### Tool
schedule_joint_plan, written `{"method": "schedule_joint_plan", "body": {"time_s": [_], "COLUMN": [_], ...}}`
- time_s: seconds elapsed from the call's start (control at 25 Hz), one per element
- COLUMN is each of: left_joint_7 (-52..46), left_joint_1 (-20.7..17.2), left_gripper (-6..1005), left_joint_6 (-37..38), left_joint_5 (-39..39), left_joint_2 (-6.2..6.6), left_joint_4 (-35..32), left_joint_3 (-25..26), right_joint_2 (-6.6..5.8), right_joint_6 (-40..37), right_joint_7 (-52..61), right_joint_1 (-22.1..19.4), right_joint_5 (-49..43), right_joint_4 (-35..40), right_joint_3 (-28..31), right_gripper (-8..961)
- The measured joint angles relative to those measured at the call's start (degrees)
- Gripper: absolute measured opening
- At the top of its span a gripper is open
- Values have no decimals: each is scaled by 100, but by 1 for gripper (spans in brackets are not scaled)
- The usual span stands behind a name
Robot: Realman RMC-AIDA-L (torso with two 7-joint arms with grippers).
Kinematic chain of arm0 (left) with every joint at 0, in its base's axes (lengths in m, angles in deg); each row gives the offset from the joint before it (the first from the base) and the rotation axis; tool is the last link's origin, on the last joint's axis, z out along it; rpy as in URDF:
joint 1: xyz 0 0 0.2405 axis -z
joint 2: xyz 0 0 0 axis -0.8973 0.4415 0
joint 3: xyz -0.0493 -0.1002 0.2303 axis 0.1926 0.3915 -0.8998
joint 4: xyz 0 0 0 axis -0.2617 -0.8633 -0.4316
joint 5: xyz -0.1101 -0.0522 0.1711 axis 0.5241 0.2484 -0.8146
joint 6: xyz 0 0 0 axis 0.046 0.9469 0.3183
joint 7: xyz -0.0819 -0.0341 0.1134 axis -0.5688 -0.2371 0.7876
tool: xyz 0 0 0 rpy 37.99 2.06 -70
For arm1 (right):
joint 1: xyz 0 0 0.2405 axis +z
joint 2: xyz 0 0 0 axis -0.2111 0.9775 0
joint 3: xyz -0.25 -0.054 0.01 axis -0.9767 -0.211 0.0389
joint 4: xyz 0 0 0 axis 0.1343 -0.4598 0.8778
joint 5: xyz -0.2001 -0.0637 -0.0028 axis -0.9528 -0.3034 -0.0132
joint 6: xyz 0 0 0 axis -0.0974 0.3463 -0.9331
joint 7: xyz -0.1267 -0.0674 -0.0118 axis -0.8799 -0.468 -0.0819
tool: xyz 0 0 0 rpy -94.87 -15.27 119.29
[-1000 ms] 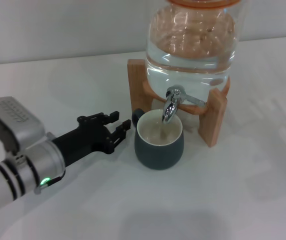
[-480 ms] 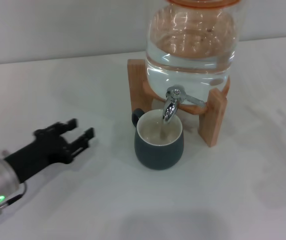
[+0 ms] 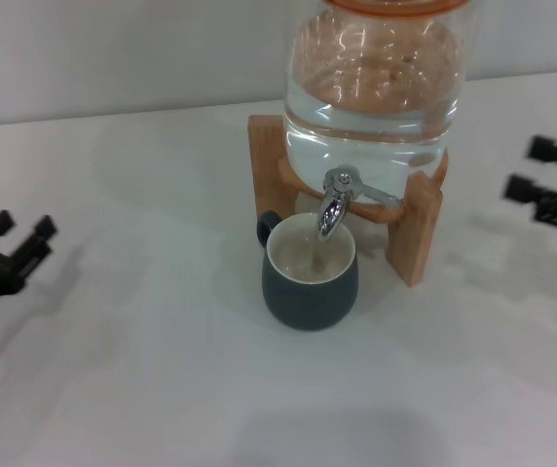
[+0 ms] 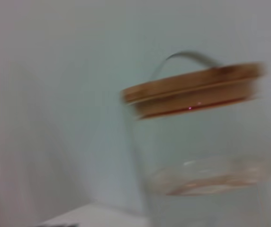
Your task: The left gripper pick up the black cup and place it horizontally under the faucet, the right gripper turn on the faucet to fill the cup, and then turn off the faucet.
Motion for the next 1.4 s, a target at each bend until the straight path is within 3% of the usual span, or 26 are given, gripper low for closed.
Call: {"method": "schedule_joint_plan", "body": {"time_s": [0.2, 0.48, 1.4], "left_joint_7": [2, -6, 1], "left_joint_1": [-102, -140, -120], "left_gripper": [618, 618, 619], "left_joint_6": [35, 44, 51], "left_joint_5": [333, 383, 399], "left_joint_2": [3, -7, -12], "left_joint_4": [124, 174, 156], "left_joint_3": [-4, 6, -6], "right_joint_2": [4, -4, 0], "right_joint_6": [-243, -702, -856], "right_joint_7": [728, 1118, 1402], "right_joint_1": [3, 73, 312], "right_joint_5": [-132, -198, -289], "right_joint_4": [864, 1244, 1401], "right_joint_3": [-916, -1760, -2416], "right_gripper": [728, 725, 722]}}
